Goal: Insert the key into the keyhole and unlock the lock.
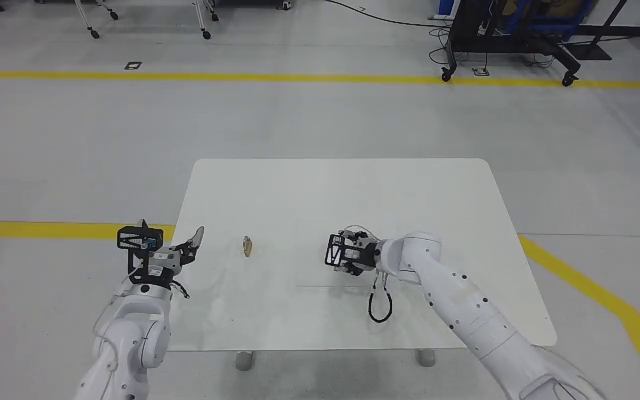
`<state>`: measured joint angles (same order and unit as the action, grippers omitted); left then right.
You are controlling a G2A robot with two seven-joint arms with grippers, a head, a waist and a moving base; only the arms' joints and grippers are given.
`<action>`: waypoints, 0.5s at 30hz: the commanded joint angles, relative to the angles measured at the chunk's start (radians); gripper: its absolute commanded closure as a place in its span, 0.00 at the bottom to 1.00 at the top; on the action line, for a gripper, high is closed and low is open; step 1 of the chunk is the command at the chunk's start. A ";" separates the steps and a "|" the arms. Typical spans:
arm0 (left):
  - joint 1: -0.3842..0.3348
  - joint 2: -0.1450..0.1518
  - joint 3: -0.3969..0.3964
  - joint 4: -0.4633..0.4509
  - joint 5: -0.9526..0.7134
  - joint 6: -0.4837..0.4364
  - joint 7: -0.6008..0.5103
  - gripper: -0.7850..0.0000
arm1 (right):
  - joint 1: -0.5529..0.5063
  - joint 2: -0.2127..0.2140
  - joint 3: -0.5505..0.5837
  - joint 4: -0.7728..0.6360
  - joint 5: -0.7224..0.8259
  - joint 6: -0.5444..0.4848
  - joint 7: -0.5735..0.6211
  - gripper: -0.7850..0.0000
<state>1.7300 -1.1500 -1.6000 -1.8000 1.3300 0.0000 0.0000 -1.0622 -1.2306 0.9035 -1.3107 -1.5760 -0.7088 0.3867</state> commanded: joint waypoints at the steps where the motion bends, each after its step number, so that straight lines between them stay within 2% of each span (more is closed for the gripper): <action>1: 0.000 0.000 0.000 0.000 0.000 0.000 0.000 0.00 | 0.019 -0.006 -0.013 0.030 0.014 -0.006 -0.006 0.65; 2: 0.000 0.000 0.000 0.000 0.000 0.000 0.000 0.00 | 0.027 -0.008 -0.017 0.044 0.021 -0.012 -0.013 0.67; 4: 0.000 0.000 0.000 0.000 0.000 0.000 0.000 0.00 | 0.041 -0.012 -0.027 0.069 0.021 -0.011 -0.021 1.00; 10: 0.000 0.000 0.000 0.000 0.000 0.000 0.000 0.00 | 0.056 -0.016 -0.030 0.097 0.018 0.005 -0.055 1.00; 15: 0.000 0.000 0.000 0.000 0.000 0.000 0.000 0.00 | 0.031 0.002 0.015 0.066 0.018 -0.017 -0.135 1.00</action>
<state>1.7300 -1.1500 -1.6000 -1.8000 1.3300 0.0000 0.0000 -1.0239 -1.2328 0.9078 -1.2372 -1.5584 -0.7209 0.2692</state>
